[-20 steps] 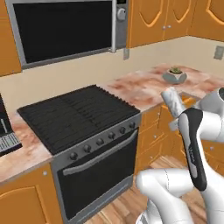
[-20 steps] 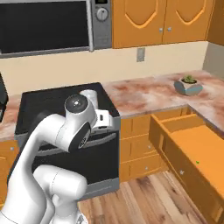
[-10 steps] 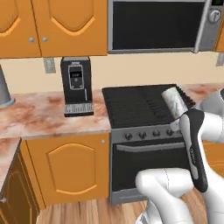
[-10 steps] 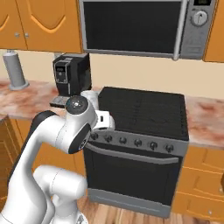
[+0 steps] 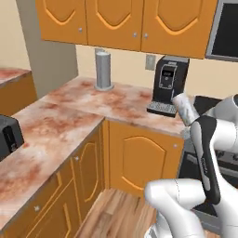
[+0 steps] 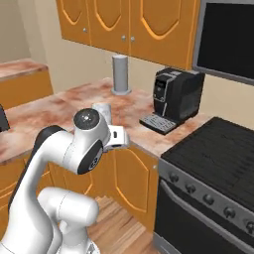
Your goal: Restock the sink supplies by placing the sponge and soap dispenser on the counter and next to the sink. Make sure the soap dispenser is upright.
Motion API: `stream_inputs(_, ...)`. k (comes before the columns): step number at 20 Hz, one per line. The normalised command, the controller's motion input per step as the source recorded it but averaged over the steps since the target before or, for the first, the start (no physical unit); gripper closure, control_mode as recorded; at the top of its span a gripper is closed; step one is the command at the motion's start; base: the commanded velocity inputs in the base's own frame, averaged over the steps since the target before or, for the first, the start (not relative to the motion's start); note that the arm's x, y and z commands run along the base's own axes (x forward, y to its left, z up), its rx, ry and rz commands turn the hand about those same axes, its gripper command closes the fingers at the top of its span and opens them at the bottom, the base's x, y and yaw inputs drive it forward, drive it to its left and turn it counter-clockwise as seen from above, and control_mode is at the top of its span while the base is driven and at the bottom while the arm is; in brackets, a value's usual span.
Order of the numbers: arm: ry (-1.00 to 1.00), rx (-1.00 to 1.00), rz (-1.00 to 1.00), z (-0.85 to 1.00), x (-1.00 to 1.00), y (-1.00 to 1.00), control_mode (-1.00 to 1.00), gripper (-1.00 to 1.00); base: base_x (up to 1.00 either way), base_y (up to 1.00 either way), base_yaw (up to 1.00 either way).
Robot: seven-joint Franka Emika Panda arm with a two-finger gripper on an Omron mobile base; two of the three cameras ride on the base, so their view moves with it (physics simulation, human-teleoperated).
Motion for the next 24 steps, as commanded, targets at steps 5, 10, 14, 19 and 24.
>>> stream_inputs(5, 0.0, 0.0, 0.0, 0.0, 0.0, 0.0, 1.0, 1.0, -0.14, 0.38, 0.78)
stream_inputs(10, 0.0, 0.0, 0.0, 0.0, 0.0, 0.0, 1.0, 1.0, -0.03, 0.57, 0.72)
stream_inputs(14, 0.0, 0.0, 0.0, 0.0, 0.0, 0.0, 1.0, 1.0, 0.0, 0.98, 0.61)
stream_inputs(19, 0.0, 0.0, 0.0, 0.0, 0.0, 0.0, 1.0, 1.0, 0.05, 1.0, 0.56)
stream_inputs(24, 0.0, 0.0, 0.0, 0.0, 0.0, 0.0, 1.0, 1.0, 0.51, 0.66, 0.35)
